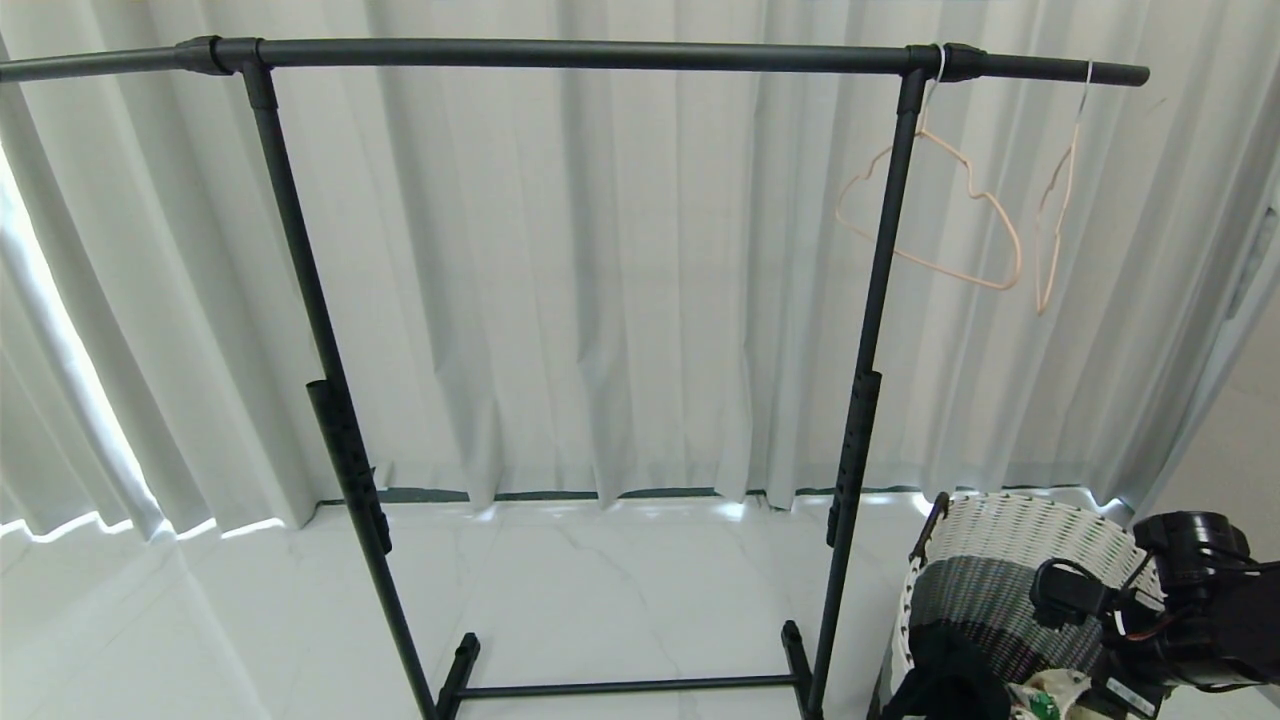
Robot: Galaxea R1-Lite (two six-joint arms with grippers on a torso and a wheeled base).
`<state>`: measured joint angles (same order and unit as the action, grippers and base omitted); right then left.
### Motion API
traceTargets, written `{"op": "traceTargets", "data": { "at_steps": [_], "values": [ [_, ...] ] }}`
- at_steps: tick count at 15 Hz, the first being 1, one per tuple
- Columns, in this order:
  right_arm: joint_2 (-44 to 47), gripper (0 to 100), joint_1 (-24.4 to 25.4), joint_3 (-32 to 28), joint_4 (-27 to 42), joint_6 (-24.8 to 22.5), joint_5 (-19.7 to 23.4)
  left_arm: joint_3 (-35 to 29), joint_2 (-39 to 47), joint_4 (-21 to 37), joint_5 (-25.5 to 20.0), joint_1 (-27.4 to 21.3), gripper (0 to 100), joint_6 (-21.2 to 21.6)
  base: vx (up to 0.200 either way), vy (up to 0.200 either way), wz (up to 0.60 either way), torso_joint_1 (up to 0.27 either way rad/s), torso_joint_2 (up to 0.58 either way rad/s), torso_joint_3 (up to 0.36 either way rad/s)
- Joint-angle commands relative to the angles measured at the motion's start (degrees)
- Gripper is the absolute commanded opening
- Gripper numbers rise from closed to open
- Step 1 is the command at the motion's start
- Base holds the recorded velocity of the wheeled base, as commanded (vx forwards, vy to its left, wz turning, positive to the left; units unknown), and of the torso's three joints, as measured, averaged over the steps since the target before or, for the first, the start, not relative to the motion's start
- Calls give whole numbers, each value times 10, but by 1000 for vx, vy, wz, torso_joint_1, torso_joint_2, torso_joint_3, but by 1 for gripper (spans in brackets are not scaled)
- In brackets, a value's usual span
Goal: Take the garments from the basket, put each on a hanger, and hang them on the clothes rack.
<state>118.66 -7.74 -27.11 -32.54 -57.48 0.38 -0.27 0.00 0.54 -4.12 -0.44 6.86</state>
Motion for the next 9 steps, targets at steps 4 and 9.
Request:
{"op": "traceTargets", "data": {
  "at_steps": [4,9],
  "values": [
    [-34,0,1,38,-28,3,-3,0,1,0,0,0,100,1,0,0,0,0,0,0],
    [-288,0,41,69,70,117,2,0,1,0,1,0,100,6,0,0,0,0,0,0]
  ]
}}
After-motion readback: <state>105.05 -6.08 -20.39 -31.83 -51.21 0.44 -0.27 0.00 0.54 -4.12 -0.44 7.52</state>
